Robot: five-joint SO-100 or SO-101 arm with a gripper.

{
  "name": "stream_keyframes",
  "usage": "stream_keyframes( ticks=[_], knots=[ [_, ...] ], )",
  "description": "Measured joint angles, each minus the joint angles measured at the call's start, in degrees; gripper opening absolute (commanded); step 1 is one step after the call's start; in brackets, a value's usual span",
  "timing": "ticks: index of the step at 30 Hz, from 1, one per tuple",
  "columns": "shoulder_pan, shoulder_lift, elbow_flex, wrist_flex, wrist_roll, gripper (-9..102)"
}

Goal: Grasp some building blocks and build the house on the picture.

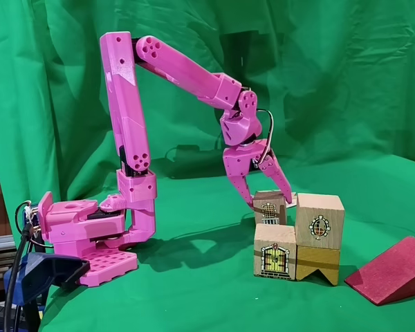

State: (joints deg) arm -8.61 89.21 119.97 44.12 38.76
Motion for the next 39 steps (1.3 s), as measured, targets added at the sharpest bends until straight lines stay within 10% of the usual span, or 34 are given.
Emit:
stream_keyframes(
  ticks=[39],
  knots=[
    [0.0, 3.34, 0.62, 0.0, -0.44, 10]
  ],
)
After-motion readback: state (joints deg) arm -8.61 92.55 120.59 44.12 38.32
